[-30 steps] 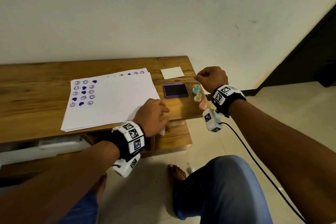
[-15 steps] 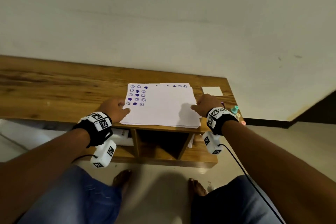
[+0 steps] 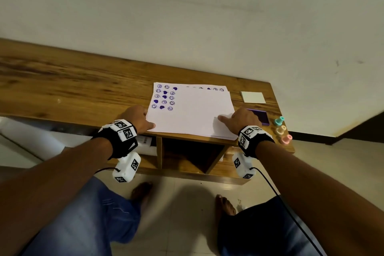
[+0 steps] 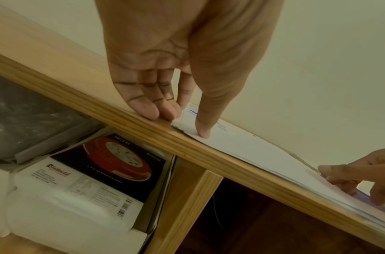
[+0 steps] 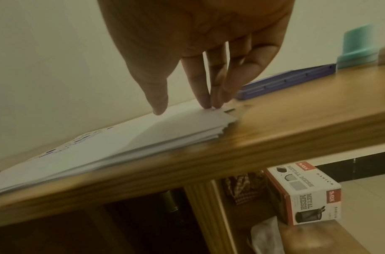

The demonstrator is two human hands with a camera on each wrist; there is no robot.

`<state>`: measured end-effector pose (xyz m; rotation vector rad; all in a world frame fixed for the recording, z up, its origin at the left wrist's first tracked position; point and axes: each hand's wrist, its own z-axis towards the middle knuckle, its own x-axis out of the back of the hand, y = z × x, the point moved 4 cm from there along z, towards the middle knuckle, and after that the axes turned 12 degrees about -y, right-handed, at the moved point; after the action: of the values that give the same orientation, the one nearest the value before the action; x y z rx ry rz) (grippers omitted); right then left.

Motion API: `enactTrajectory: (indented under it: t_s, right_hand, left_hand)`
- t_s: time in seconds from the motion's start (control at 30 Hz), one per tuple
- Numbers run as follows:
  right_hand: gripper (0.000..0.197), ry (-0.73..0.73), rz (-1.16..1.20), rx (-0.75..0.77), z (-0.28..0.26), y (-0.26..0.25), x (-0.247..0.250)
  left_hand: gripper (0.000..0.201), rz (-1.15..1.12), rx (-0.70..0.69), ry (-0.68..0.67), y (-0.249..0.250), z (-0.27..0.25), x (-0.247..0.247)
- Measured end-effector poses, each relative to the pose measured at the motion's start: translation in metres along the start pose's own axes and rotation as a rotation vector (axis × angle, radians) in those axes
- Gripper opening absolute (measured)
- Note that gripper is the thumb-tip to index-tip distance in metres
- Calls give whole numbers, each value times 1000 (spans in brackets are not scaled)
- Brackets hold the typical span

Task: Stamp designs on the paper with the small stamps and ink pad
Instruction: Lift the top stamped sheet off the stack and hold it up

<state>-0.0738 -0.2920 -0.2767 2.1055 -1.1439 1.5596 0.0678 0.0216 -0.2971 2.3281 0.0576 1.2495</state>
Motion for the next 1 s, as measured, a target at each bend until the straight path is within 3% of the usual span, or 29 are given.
enactTrajectory:
  t_s: [0.1,0.3,0.47,0.6,0.8,1.0]
  right_hand:
    - [71,-5,11,7,-7,-4,-3]
    - [75,0,-122,62,-15,-13,-15]
    - [71,23,-141,67,-17,-16,-20]
    - [64,65,-138,99,-27,-21,-20]
    - [65,98,328,166,-35,-21,-11]
    - [80,197,854,201,-29,-20,7]
  left_hand:
    - [45,21,18,7,0,2,0]
    - [66,35,51,10,-2,8,-1]
    - [66,52,53,-5,-2,13,-1]
    - [49,84,30,-2,-5,15,-2]
    - [57,100,17,5,-3,14,-3]
    - [44,101,-9,13,-2,12,-5]
